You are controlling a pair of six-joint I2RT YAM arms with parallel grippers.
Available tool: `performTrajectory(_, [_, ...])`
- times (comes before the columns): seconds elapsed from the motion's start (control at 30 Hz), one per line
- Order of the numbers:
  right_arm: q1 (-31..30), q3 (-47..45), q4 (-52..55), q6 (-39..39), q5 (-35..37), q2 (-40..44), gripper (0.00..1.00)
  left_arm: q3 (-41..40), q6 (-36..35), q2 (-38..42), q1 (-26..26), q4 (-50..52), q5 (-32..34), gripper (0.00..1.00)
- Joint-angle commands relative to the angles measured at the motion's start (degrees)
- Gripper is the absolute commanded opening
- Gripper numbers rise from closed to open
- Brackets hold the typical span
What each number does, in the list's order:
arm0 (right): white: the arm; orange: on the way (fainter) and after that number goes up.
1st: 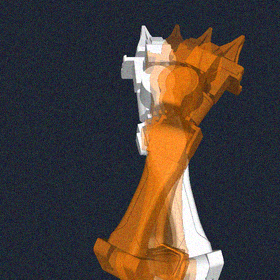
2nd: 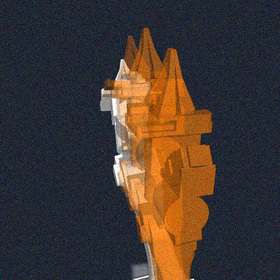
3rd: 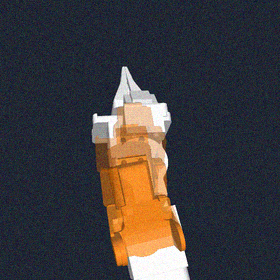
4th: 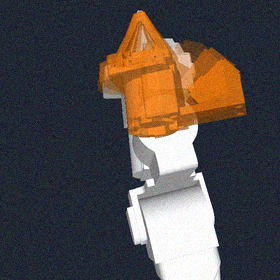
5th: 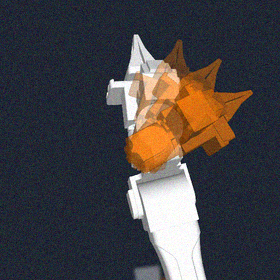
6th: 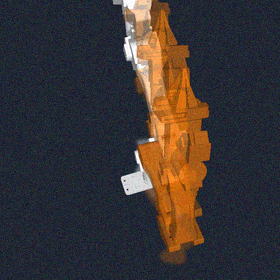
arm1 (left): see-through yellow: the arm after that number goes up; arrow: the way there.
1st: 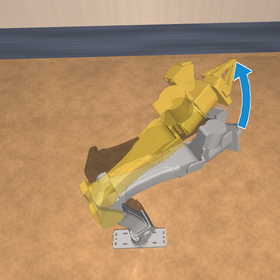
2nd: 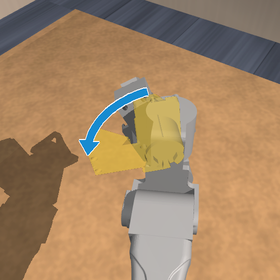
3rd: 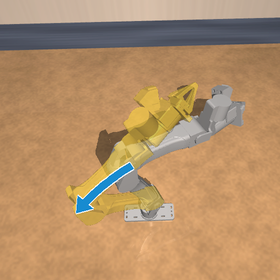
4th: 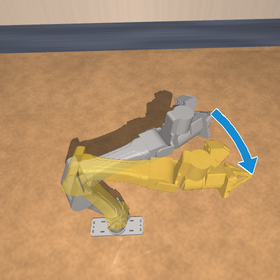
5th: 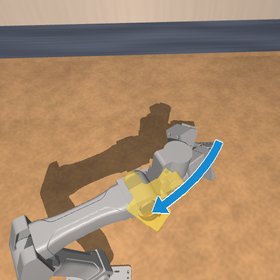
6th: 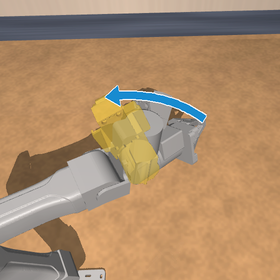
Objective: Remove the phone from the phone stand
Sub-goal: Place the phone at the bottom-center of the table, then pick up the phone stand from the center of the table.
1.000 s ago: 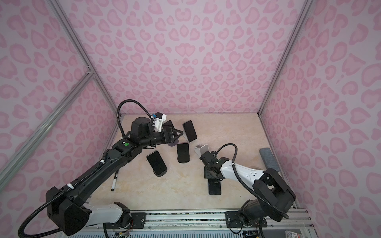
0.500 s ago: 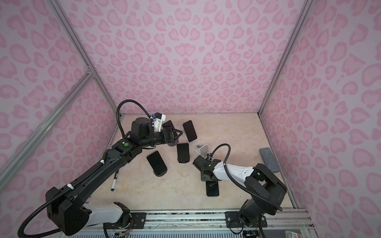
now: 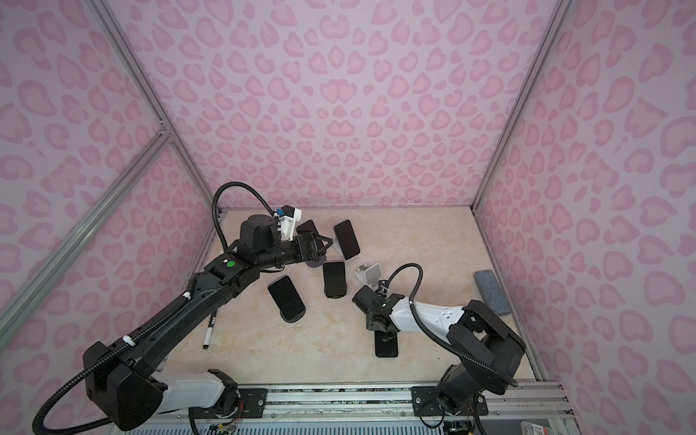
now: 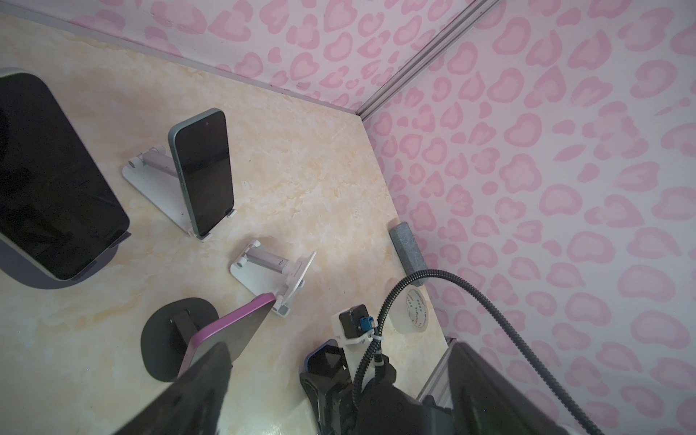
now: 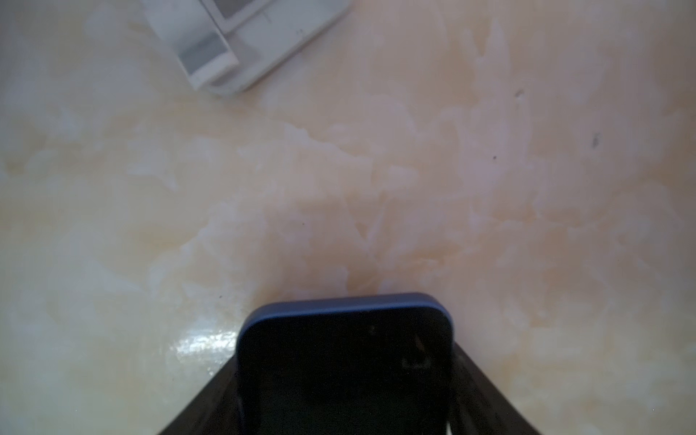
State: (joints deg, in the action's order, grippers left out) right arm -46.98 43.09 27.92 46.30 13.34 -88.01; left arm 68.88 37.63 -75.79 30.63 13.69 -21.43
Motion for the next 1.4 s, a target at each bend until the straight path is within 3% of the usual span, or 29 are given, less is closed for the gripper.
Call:
performTrajectory(0.0, [-0.2,-1.4,-0.8,-1.5,-2.9,-0.1,0.74,0.7,-0.9,0.5,-0.3,0.2,-0.6,0.93])
performTrajectory(0.23, [-0.5,-2.6,-2.3,-2.7,-4.1,1.1,0.75,1.1,-2.0,2.3,-1.1,0.7,0.5,0.93])
performTrajectory(0.6, [-1.6,-3.1,-0.4,0.8,0.4,3.0,0.79,1.0,-5.4,5.8,-1.8,1.6,6.7,0.93])
performTrajectory(0.9, [-3.0,1.2,1.7,-3.1,-1.2,9.5,0.80,1.1,-5.8,5.4,-2.4,1.8,6.6,0.93])
performTrajectory(1.07, [-2.9,9.5,6.9,-13.4,3.0,14.1,0.86,0.9,-6.1,5.2,-3.2,1.4,6.9,0.93])
performTrajectory(1.17, [-1.4,11.1,1.2,-23.0,7.8,18.9,0.91,-0.7,-4.4,6.0,-4.4,-1.0,7.0,0.93])
performTrajectory(1.27, [6.0,12.0,-4.4,-29.7,-2.3,19.4,0.93,-1.7,-3.6,6.6,-5.5,-2.0,7.6,0.93])
performTrajectory(1.37, [11.2,15.0,-4.9,-34.6,-7.2,15.9,0.93,-1.5,-3.6,6.8,-5.9,-2.0,7.0,0.93])
